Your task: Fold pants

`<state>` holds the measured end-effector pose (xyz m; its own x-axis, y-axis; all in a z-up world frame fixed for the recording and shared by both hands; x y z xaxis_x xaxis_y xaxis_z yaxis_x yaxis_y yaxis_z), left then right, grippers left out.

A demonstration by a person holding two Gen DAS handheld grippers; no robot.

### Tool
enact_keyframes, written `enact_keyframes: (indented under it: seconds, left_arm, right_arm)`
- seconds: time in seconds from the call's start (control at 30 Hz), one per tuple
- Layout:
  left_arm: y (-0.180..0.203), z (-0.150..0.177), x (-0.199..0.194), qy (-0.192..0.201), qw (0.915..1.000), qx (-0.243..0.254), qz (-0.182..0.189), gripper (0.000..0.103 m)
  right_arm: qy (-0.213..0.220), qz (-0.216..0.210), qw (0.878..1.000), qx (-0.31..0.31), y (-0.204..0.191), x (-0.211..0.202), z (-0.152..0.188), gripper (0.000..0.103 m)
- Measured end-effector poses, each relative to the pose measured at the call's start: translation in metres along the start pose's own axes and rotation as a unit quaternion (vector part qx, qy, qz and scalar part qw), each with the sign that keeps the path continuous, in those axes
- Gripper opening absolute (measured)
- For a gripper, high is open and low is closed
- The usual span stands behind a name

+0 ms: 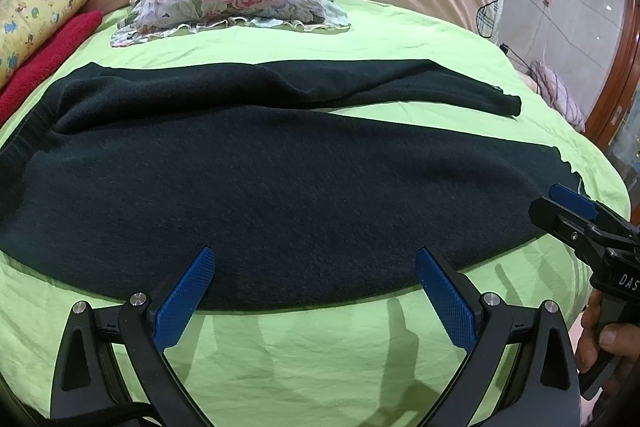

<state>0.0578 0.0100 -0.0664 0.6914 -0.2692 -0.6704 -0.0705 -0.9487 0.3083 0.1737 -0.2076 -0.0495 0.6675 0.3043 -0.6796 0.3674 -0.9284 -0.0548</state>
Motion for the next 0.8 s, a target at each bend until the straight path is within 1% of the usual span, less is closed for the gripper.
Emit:
enact_keyframes:
  seconds: [0.13, 0.23, 0.37, 0.53, 0.6, 0.8]
  left_arm:
    - [0.001, -0.001, 0.001, -0.002, 1.0, 0.003, 0.001, 0.101]
    - [0.001, 0.0, 0.002, -0.003, 1.0, 0.005, 0.001, 0.101]
    - [0.001, -0.001, 0.004, -0.005, 1.0, 0.004, 0.002, 0.101]
    - [0.003, -0.006, 0.002, -0.007, 0.9999, 0.007, 0.006, 0.101]
    - [0.005, -0.011, 0.003, -0.006, 0.9999, 0.014, 0.005, 0.101]
    - [0.01, -0.033, 0.007, -0.002, 0.9996, 0.027, 0.004, 0.101]
  right_arm:
    - [-0.006, 0.017, 1.0, -0.018, 0.0, 0.002, 0.002, 0.092]
    - [0.001, 0.031, 0.999, -0.034, 0.002, 0.005, 0.002, 0.092]
    - [-0.001, 0.03, 0.999, -0.029, 0.002, 0.005, 0.002, 0.092]
    - [0.012, 0.019, 1.0, -0.012, 0.005, 0.005, -0.002, 0.092]
    - [0.004, 0.017, 1.0, -0.006, 0.008, 0.004, -0.004, 0.092]
    - [0.006, 0.02, 1.0, 0.009, 0.021, 0.007, -0.019, 0.092]
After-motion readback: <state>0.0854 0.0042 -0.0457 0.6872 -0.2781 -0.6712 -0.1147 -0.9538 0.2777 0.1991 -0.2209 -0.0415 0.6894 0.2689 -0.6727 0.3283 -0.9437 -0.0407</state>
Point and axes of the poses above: each gripper's, at about its wrist camera, not at the fingertips, and x roughly the way its jaws point, y to its right, z to its underside, the point moved 6 cm from there along x, roughly the way its jaws point, and after that the axes turned 14 degrees about z, right-handed, at the moved point
